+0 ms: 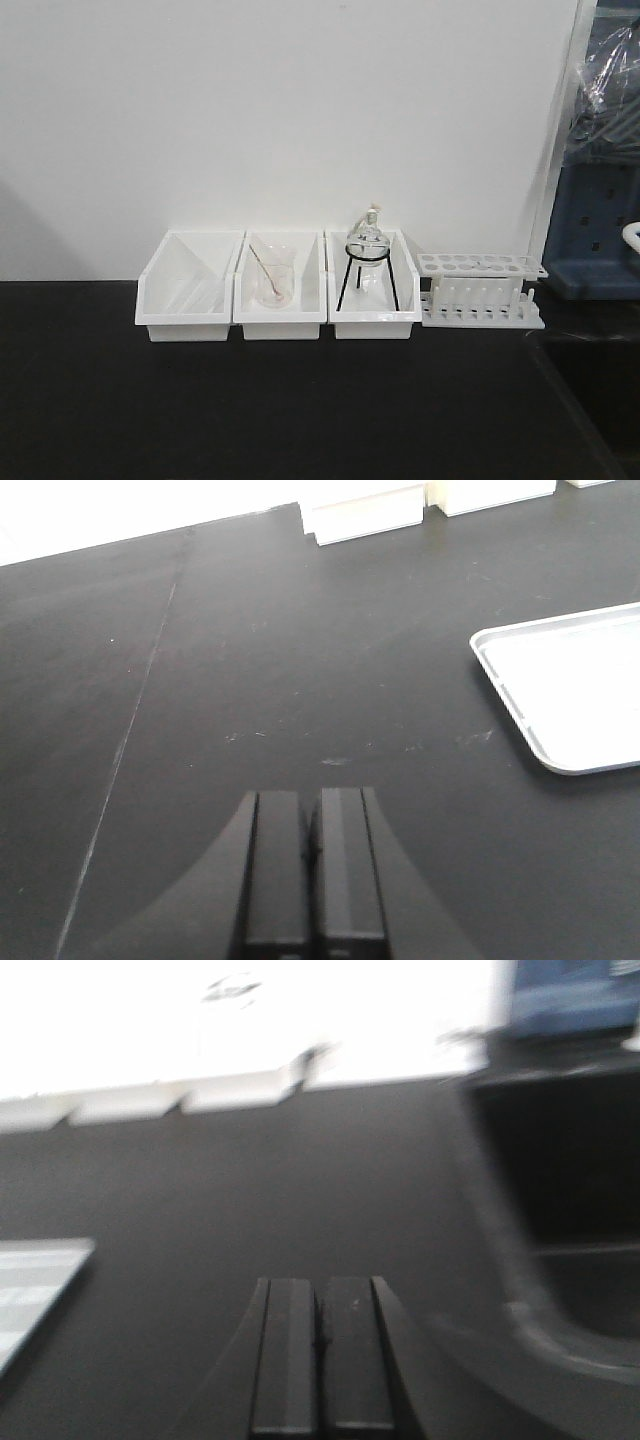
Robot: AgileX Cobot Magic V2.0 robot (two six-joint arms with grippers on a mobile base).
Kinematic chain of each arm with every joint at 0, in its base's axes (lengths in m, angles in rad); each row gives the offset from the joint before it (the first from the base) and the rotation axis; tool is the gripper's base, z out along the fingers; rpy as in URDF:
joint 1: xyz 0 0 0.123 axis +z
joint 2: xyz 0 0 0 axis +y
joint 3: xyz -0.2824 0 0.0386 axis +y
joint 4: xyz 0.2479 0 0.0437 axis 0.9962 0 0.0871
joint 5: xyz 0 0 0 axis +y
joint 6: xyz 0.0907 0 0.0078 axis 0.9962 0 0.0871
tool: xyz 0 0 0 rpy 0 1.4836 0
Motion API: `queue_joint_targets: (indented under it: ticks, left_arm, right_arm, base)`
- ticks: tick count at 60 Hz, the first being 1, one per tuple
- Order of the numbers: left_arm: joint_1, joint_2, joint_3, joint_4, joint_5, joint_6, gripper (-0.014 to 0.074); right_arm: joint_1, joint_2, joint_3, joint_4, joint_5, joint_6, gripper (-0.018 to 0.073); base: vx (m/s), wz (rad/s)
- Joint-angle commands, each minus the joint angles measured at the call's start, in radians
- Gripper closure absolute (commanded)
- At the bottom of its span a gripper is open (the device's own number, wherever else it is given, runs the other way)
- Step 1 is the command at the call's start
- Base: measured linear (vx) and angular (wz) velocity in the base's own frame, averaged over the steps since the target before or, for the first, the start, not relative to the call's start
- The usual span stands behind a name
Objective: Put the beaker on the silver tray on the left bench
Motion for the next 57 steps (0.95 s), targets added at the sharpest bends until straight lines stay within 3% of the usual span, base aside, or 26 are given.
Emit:
queue_joint_targets:
  ticks: [1, 17, 57]
  left_arm:
    - [-0.003, -0.007, 0.020, -0.001, -0.083, -0.002, 0.0595]
    - [-0.003, -0.007, 0.020, -0.001, -0.083, -0.002, 0.0595]
    - [-0.003, -0.007, 0.020, -0.001, -0.083, -0.002, 0.0595]
  right_arm:
    - [-0.074, -0.052, 0.021, 0.035, -0.113, -0.013, 0.0571]
    - [-0.083, -0.051, 0.018, -0.056, -0.146, -0.021, 0.0571]
    - [-0.083, -0.051, 0.018, -0.052, -0.144, -0.021, 0.0571]
  base:
    - [0.00, 0.00]
    - [0.00, 0.00]
    - [0.00, 0.00]
